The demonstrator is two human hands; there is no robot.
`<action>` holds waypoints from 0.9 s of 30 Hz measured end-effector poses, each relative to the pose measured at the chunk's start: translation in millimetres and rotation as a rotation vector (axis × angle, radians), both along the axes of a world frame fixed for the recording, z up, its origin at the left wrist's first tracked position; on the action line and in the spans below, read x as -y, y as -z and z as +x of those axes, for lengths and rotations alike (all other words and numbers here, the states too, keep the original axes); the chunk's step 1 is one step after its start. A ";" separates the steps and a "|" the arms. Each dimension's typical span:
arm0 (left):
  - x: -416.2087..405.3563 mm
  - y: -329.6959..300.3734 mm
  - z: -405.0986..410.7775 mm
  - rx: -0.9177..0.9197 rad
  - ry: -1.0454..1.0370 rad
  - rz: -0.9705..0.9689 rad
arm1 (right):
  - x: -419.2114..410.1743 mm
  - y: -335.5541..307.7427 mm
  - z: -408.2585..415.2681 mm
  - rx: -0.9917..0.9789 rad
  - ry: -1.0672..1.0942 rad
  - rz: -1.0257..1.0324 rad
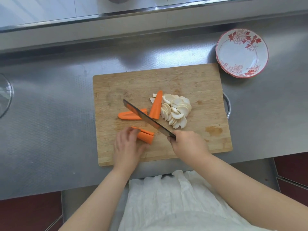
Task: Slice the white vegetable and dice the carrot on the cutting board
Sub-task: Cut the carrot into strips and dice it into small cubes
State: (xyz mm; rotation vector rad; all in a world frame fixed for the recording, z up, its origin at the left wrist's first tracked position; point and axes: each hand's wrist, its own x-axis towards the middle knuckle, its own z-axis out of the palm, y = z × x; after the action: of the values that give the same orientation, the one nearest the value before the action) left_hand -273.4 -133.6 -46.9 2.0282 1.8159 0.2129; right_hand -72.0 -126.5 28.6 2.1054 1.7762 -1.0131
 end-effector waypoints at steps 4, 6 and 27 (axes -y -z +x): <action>-6.5 14.9 -1.0 -0.093 0.283 0.025 | -3.0 -1.2 5.8 0.023 0.014 0.032; -7.0 18.0 5.2 -0.102 0.254 -0.003 | -3.8 -2.1 7.9 0.033 0.009 0.035; 2.7 38.1 5.0 -0.035 0.289 0.138 | 5.9 1.3 11.8 -0.003 0.008 0.012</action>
State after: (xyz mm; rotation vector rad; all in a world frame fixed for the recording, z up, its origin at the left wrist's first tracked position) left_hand -268.4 -136.3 -85.0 2.3737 1.5397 0.2233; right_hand -60.2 -132.4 27.4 2.1212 1.7809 -1.0109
